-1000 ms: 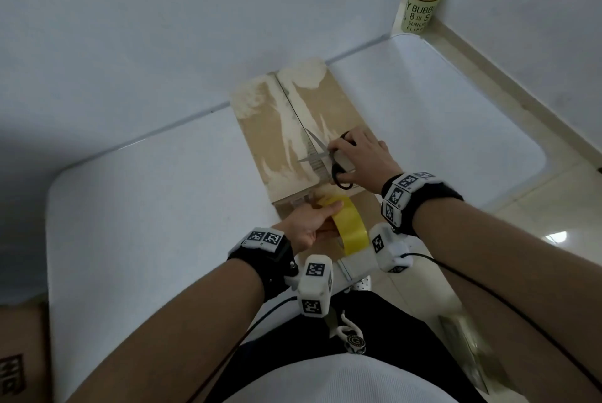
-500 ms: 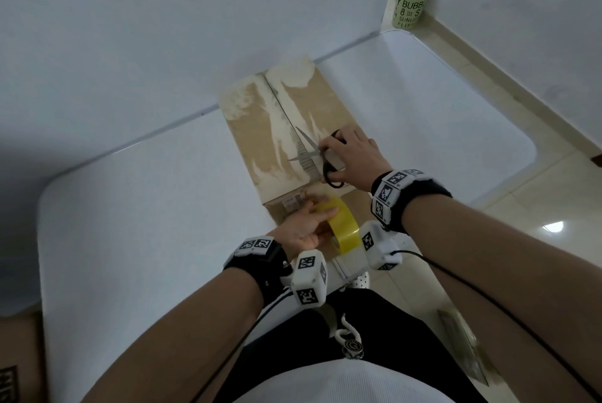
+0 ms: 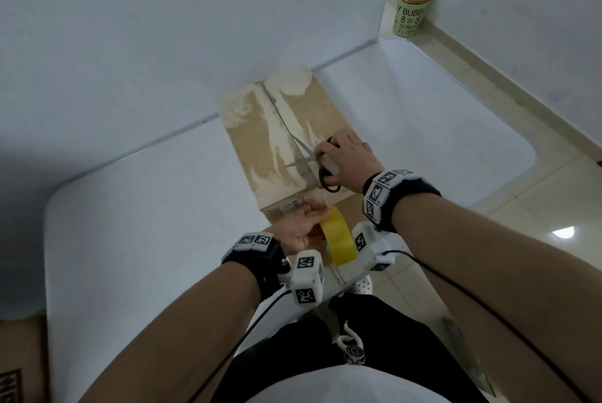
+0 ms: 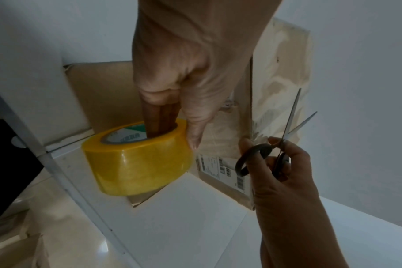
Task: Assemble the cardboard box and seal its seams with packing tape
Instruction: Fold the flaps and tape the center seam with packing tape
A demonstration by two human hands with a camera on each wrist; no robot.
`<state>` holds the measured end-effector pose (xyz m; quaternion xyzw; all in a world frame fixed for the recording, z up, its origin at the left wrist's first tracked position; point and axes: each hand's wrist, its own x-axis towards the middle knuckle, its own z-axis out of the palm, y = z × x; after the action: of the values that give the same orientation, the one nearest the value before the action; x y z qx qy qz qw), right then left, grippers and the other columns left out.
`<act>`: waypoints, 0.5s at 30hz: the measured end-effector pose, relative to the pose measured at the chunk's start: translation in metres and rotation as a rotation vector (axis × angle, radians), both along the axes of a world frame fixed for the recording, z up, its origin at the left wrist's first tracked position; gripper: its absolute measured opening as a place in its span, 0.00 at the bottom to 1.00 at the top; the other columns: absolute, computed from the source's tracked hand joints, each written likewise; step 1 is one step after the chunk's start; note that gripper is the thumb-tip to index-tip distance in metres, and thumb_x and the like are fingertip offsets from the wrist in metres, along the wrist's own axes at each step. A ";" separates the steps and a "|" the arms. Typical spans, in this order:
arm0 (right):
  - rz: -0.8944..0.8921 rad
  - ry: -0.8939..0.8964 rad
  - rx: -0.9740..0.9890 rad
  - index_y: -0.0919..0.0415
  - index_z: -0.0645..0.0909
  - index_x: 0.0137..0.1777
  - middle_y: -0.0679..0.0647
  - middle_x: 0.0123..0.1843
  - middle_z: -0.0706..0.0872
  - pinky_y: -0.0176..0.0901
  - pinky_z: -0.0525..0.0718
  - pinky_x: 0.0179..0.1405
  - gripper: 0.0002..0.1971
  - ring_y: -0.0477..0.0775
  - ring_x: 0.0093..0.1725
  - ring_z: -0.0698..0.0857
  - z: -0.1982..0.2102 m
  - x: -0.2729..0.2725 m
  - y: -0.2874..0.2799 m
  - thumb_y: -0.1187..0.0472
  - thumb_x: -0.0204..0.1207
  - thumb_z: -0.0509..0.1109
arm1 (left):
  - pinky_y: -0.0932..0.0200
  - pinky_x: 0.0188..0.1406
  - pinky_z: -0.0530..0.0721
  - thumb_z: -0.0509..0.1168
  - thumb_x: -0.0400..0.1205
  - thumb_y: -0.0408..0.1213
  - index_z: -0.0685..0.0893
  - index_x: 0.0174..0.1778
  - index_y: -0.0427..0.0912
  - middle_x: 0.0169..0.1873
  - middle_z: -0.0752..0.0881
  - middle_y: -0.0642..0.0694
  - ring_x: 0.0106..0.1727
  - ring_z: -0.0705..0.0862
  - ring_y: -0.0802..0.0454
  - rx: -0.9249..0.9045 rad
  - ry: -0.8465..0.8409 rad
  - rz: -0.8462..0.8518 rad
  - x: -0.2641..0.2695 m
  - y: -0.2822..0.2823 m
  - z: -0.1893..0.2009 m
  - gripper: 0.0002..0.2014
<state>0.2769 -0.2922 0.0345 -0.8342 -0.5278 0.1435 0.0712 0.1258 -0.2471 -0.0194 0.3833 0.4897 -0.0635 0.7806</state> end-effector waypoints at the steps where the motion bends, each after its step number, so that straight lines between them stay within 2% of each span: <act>1: 0.002 -0.006 -0.001 0.45 0.73 0.64 0.52 0.62 0.71 0.51 0.73 0.62 0.27 0.57 0.66 0.69 0.001 0.000 0.000 0.45 0.66 0.77 | 0.60 0.28 0.88 0.66 0.82 0.31 0.80 0.48 0.45 0.41 0.87 0.46 0.39 0.86 0.52 0.001 0.006 0.001 0.001 0.000 0.000 0.04; 4: 0.015 -0.026 -0.006 0.45 0.73 0.63 0.53 0.62 0.72 0.48 0.73 0.60 0.27 0.57 0.65 0.69 0.003 0.000 0.001 0.44 0.66 0.76 | 0.61 0.30 0.88 0.67 0.82 0.33 0.81 0.48 0.44 0.42 0.87 0.45 0.40 0.86 0.51 0.019 0.034 0.001 0.002 0.001 -0.001 0.02; 6: 0.025 -0.039 -0.019 0.45 0.72 0.64 0.53 0.62 0.71 0.47 0.72 0.60 0.26 0.57 0.65 0.69 0.003 0.000 0.000 0.44 0.67 0.76 | 0.59 0.35 0.89 0.68 0.81 0.35 0.82 0.51 0.42 0.44 0.88 0.44 0.41 0.86 0.51 0.030 0.047 -0.002 0.003 0.000 -0.001 0.04; 9: 0.029 0.003 -0.050 0.46 0.73 0.65 0.53 0.63 0.71 0.48 0.72 0.62 0.26 0.57 0.66 0.69 0.007 0.001 0.001 0.45 0.68 0.75 | 0.59 0.37 0.89 0.69 0.81 0.35 0.83 0.52 0.42 0.44 0.89 0.45 0.43 0.87 0.51 -0.005 0.031 0.021 0.000 0.000 -0.004 0.06; 11: 0.031 0.116 -0.062 0.48 0.74 0.68 0.54 0.65 0.72 0.50 0.72 0.65 0.26 0.57 0.68 0.70 0.017 0.006 0.001 0.49 0.70 0.74 | 0.58 0.37 0.90 0.68 0.81 0.33 0.83 0.50 0.43 0.39 0.90 0.46 0.41 0.87 0.52 -0.047 0.003 0.047 -0.003 -0.001 -0.006 0.03; 12: 0.037 0.181 -0.060 0.51 0.75 0.69 0.55 0.64 0.75 0.49 0.74 0.65 0.25 0.58 0.67 0.72 0.024 0.009 0.001 0.52 0.71 0.74 | 0.55 0.41 0.89 0.68 0.81 0.32 0.83 0.49 0.43 0.39 0.89 0.46 0.42 0.87 0.51 -0.056 -0.007 0.053 -0.004 -0.002 -0.007 0.03; 14: 0.003 0.354 -0.073 0.55 0.76 0.70 0.55 0.59 0.79 0.46 0.77 0.60 0.25 0.57 0.61 0.78 0.043 0.017 -0.001 0.55 0.73 0.75 | 0.51 0.49 0.86 0.69 0.81 0.31 0.83 0.48 0.43 0.42 0.88 0.44 0.43 0.87 0.49 -0.043 -0.007 0.052 -0.002 -0.004 -0.008 0.04; 15: -0.042 0.437 -0.113 0.56 0.75 0.70 0.53 0.56 0.80 0.44 0.78 0.57 0.26 0.56 0.57 0.80 0.051 0.021 -0.003 0.54 0.73 0.76 | 0.51 0.49 0.86 0.69 0.80 0.31 0.83 0.48 0.44 0.43 0.88 0.43 0.44 0.86 0.49 -0.029 0.001 0.056 0.000 -0.004 -0.008 0.04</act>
<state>0.2984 -0.2952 0.0858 -0.7967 -0.4735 0.3486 0.1398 0.1260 -0.2509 -0.0277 0.3581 0.4997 -0.0489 0.7872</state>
